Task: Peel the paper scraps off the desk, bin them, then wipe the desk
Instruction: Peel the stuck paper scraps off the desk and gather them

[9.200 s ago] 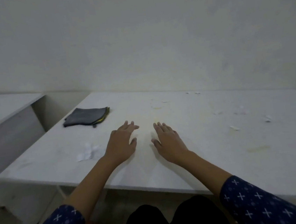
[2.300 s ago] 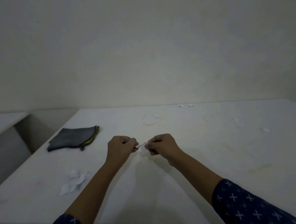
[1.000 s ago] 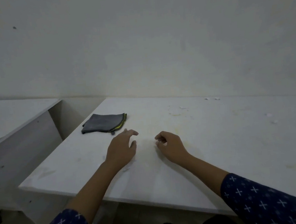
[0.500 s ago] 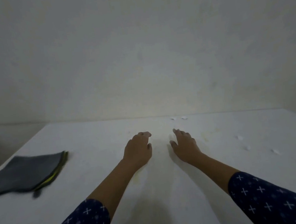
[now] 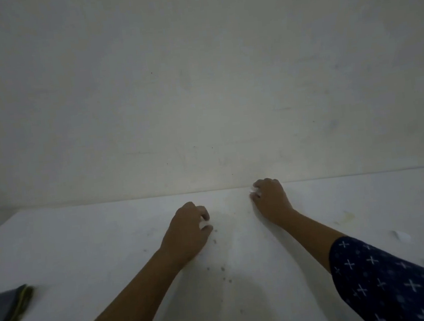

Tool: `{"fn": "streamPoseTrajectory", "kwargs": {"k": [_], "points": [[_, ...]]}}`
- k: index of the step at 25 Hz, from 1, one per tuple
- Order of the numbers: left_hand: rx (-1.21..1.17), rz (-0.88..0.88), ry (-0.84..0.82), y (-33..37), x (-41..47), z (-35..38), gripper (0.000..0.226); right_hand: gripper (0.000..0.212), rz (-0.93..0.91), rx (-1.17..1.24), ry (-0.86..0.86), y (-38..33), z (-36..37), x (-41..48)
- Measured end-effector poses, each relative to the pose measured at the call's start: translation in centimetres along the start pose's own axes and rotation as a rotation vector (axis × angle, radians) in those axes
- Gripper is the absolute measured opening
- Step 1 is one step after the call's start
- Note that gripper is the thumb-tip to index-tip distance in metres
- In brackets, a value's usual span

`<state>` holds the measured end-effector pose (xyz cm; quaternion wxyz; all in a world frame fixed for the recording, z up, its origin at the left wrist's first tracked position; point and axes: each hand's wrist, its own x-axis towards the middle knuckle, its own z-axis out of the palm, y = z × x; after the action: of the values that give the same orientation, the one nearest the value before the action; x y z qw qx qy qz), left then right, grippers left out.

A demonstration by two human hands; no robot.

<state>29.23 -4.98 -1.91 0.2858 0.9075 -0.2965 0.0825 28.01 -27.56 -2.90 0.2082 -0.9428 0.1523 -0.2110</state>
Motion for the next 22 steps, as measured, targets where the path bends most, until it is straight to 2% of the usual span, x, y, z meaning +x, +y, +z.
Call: {"fn": "streamPoseTrajectory", "kwargs": {"k": [5,8,10,12,14,19,22], "points": [[-0.104,0.001,-0.012,-0.3,0.0,-1.2,0.018,0.021,-0.057,-0.046,0.051,-0.3,-0.1,0.5],[-0.121,0.067,-0.024,-0.3,-0.7,-1.4,0.018,0.022,0.017,0.202,0.128,-0.5,-1.4,0.0],[-0.133,0.084,0.049,0.0,-1.3,-1.5,0.016,0.017,0.126,0.399,0.137,-1.1,-2.4,-0.9],[-0.206,0.042,0.145,0.9,-1.9,-2.3,0.018,0.009,0.267,0.693,0.034,-2.7,-3.1,-2.6],[-0.279,-0.018,0.191,2.0,-2.9,-3.4,0.018,0.007,0.334,0.92,-0.062,-4.8,-3.8,-5.0],[-0.432,-0.173,0.118,4.0,-8.0,-7.5,0.006,0.003,0.28,1.032,-0.225,-10.6,-6.7,-12.1],[-0.475,-0.215,0.105,4.4,-12.7,-10.5,0.011,0.006,0.23,1.074,-0.26,-13.5,-8.7,-16.7]]}}
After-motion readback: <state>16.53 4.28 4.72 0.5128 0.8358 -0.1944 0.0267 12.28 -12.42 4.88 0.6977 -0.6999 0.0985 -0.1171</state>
